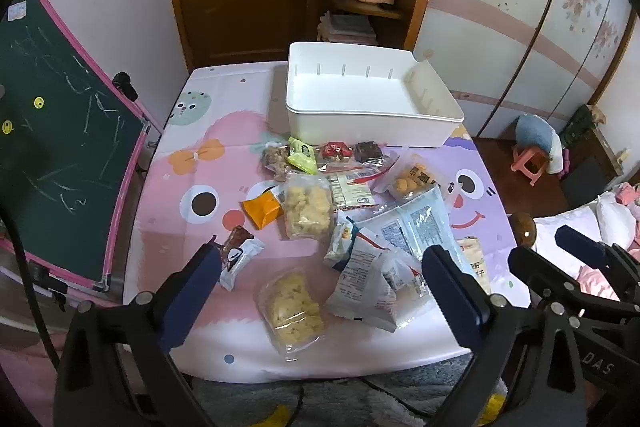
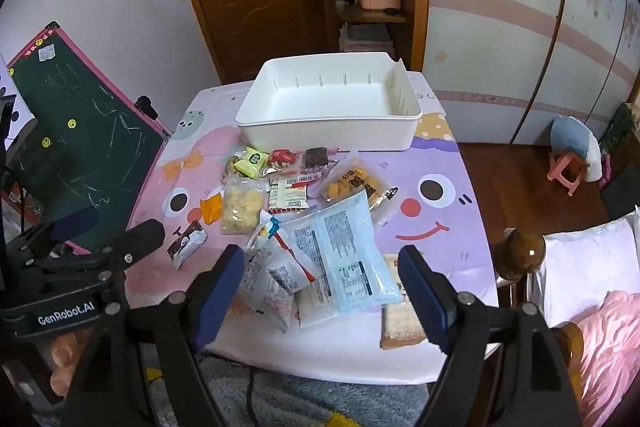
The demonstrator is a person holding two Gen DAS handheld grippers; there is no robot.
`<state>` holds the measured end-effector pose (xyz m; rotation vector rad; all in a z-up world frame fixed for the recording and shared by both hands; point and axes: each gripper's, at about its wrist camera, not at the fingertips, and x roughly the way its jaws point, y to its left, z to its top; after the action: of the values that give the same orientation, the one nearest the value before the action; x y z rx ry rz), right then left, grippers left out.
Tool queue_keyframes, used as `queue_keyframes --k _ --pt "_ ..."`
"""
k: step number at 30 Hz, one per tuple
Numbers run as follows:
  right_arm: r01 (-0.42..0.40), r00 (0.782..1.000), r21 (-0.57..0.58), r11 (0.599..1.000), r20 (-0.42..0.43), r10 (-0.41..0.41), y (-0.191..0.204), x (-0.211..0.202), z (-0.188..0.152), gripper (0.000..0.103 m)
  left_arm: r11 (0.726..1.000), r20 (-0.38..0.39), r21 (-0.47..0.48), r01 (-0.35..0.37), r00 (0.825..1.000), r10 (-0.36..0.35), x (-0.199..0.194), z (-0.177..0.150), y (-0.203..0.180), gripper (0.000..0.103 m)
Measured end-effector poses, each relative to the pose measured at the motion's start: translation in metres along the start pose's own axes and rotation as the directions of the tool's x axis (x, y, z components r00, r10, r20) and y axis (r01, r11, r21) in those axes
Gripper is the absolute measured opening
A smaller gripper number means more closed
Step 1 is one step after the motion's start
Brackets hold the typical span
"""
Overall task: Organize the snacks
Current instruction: 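Reach both tools toward the snack pile on the table, then grasp the clear cracker bag with the left tool while the right tool grasps the white-red chip bag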
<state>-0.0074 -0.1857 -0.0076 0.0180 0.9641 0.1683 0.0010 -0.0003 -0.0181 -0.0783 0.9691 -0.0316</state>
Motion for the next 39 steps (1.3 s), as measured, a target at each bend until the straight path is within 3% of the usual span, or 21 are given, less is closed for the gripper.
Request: queue_keyframes --k 9,15,17,22,26,30,32,39 --pt "-0.013 1.000 0.003 1.000 0.028 0.013 -0.009 0.001 0.001 0.079 1.000 0.010 0.008 -0.014 1.000 0.014 -0.004 0.009 0.001 0.096" --pt "-0.047 0.995 -0.014 0.999 0.082 0.048 -0.020 -0.006 0.013 0.079 0.994 0.100 0.066 -0.086 0.992 0.079 -0.017 0.025 0.001 0.097" --pt "-0.070 0.994 -0.035 0.997 0.086 0.072 -0.021 -0.005 0.014 0.079 0.994 0.107 0.082 -0.074 0.992 0.065 -0.014 0.025 0.003 0.097" --pt "-0.118 0.992 -0.111 0.987 0.022 0.121 -0.006 0.023 0.003 0.079 0.998 -0.010 0.049 0.041 0.999 -0.041 0.019 0.014 0.019 0.097" --pt "-0.188 0.979 -0.100 0.977 -0.095 0.179 0.004 0.066 -0.008 0.079 0.996 -0.115 -0.009 0.093 0.989 -0.093 0.055 -0.008 0.033 0.097" --pt "-0.235 0.957 -0.057 0.970 -0.187 0.221 0.009 0.101 -0.020 0.078 0.996 -0.186 -0.030 0.080 0.979 -0.084 0.085 -0.031 0.045 0.097" --pt "-0.278 0.934 0.005 0.961 -0.234 0.271 0.007 0.118 -0.025 0.078 0.996 -0.220 -0.042 0.074 0.972 -0.082 0.100 -0.041 0.051 0.097" --pt "-0.306 0.888 0.091 0.948 -0.333 0.318 0.016 0.154 -0.036 0.073 0.997 -0.328 -0.061 0.040 0.943 -0.057 0.142 -0.065 0.060 0.096"
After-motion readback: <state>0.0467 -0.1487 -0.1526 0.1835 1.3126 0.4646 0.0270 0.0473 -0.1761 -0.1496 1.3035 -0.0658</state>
